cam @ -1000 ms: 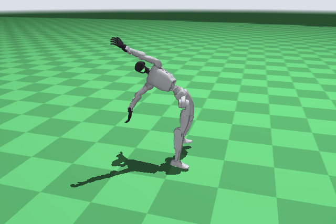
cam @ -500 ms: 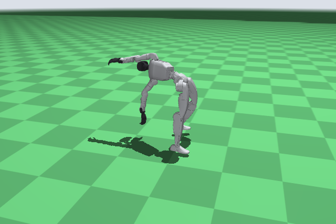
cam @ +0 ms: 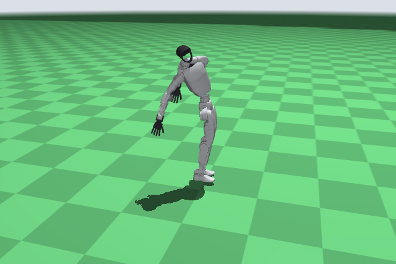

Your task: Upper body actions

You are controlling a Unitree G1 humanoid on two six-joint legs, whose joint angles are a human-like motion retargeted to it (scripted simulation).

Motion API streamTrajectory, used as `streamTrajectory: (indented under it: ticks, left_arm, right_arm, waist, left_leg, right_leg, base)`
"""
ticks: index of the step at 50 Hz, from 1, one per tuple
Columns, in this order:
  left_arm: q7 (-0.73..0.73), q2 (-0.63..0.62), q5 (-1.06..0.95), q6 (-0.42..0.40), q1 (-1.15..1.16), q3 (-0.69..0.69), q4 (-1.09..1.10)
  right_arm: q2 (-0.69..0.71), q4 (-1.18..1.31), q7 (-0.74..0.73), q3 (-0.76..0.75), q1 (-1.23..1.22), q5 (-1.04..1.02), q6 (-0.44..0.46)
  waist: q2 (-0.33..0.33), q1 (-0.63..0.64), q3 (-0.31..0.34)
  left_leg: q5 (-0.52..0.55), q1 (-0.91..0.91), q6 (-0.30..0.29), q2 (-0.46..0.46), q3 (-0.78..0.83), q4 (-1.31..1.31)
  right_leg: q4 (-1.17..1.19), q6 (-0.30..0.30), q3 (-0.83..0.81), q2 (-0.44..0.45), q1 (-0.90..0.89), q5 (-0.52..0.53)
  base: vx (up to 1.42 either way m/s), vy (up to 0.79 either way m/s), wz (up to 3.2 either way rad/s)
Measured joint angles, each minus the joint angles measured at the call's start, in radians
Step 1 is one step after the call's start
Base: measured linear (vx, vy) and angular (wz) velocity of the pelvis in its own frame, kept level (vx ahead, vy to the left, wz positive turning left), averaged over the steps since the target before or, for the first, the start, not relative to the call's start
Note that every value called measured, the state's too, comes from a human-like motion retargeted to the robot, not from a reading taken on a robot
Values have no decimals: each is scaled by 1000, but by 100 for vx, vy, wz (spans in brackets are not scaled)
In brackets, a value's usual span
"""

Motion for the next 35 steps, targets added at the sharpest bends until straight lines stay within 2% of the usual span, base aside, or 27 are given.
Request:
streamTrajectory:
  ticks: [3,5,7,11,17,22,28,35]
  left_arm:
    - [-30,0,15,-33,0,0,-75]
    - [-18,0,-18,-34,0,0,-82]
    - [-10,0,-57,-53,0,0,-82]
    - [-28,0,-81,-89,0,0,-85]
    - [-39,0,47,-8,0,0,-99]
    - [-70,0,26,48,0,0,-118]
    - [-90,0,-85,73,0,0,-128]
    - [-44,0,-30,134,0,0,-56]
  right_arm:
    - [64,220,38,3,2,23,58]
    - [119,383,107,-33,27,57,110]
    - [177,434,157,-103,48,103,137]
    - [270,423,145,-142,104,172,131]
    - [355,300,100,54,19,7,96]
    - [417,261,30,205,-106,-165,128]
    - [507,248,70,213,-142,-224,114]
    - [499,302,119,251,-126,-152,123]
  waist:
    - [-1,118,-95]
    - [3,184,-165]
    - [9,254,-199]
    - [17,208,-276]
    - [21,77,-218]
    - [25,90,-177]
    - [26,116,-165]
    - [26,124,-170]
  left_leg:
    - [-5,-28,2,-65,32,-6]
    - [-2,-19,4,-90,35,-36]
    - [6,-18,3,-92,52,-60]
    - [29,-22,4,-102,36,-90]
    - [37,8,1,-96,25,-92]
    - [33,28,-6,-92,31,-91]
    - [36,21,-16,-82,31,-98]
    - [46,16,-33,-67,15,-96]
  right_leg:
    - [-70,-2,-102,-72,-4,34]
    - [-99,47,-79,-109,1,61]
    - [-117,52,-156,-130,2,73]
    - [-135,20,-129,-113,4,53]
    - [-130,10,-157,-107,37,43]
    - [-126,4,-146,-103,44,46]
    - [-124,-6,-142,-94,30,40]
    - [-123,-22,-154,-78,36,24]
  base:
    - [35,-2,-50]
    - [28,2,-12]
    - [10,7,-20]
    - [18,4,54]
    - [-8,1,26]
    - [4,-4,-10]
    - [1,-8,1]
    - [12,-13,21]
